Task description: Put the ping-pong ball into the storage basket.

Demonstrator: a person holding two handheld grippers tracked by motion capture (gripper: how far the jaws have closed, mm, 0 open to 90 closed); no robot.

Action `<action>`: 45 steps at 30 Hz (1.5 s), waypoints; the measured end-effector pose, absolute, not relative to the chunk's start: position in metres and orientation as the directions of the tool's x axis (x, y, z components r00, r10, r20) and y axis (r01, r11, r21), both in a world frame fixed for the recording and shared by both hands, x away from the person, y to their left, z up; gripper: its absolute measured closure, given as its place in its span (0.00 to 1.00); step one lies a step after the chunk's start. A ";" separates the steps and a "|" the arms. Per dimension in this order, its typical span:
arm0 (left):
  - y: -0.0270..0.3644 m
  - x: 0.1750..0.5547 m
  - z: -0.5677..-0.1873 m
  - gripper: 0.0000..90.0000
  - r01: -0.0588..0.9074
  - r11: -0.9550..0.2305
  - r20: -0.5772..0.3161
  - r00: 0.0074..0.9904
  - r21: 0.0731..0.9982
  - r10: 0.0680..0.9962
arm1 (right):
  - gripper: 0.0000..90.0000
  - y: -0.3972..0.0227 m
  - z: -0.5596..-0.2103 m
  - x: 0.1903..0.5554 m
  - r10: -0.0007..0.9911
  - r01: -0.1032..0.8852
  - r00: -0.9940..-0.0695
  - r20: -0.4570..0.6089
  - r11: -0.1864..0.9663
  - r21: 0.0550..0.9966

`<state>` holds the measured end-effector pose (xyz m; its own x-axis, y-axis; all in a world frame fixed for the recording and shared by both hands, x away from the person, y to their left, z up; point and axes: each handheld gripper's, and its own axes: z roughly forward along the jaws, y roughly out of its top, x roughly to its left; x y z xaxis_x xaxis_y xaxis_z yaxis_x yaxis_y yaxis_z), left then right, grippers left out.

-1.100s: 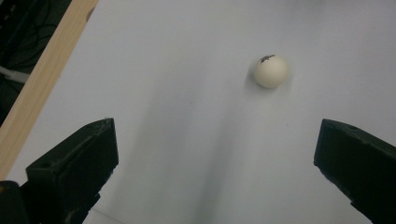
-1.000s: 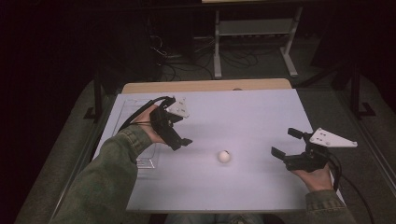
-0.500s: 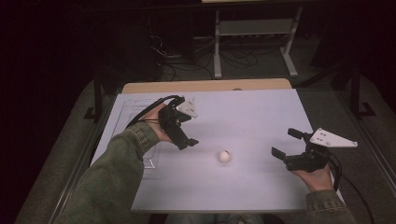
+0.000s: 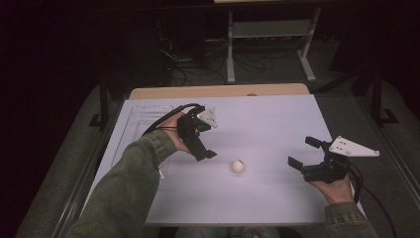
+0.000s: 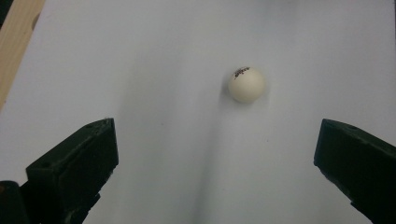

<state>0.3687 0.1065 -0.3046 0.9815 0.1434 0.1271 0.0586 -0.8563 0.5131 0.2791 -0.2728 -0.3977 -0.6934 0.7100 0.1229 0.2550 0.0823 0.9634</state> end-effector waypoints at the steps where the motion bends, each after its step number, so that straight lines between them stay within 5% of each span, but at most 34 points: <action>1: 0.106 0.369 -0.305 0.00 0.062 -0.854 0.120 0.982 0.517 0.144 | 0.00 -0.273 -0.398 0.279 0.710 0.255 -0.693 0.123 0.082 0.964; 45: 0.064 0.389 -0.309 0.00 0.039 -0.920 -0.039 0.999 0.390 0.026 | 0.00 -0.274 -0.398 0.277 0.713 0.257 -0.690 0.124 0.082 0.963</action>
<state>0.3888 0.0640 -0.3090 0.9989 0.0257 -0.0390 0.0389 -0.9201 0.3898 0.2766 -0.2739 -0.3978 -0.6900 0.7132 0.1238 0.2574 0.0819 0.9628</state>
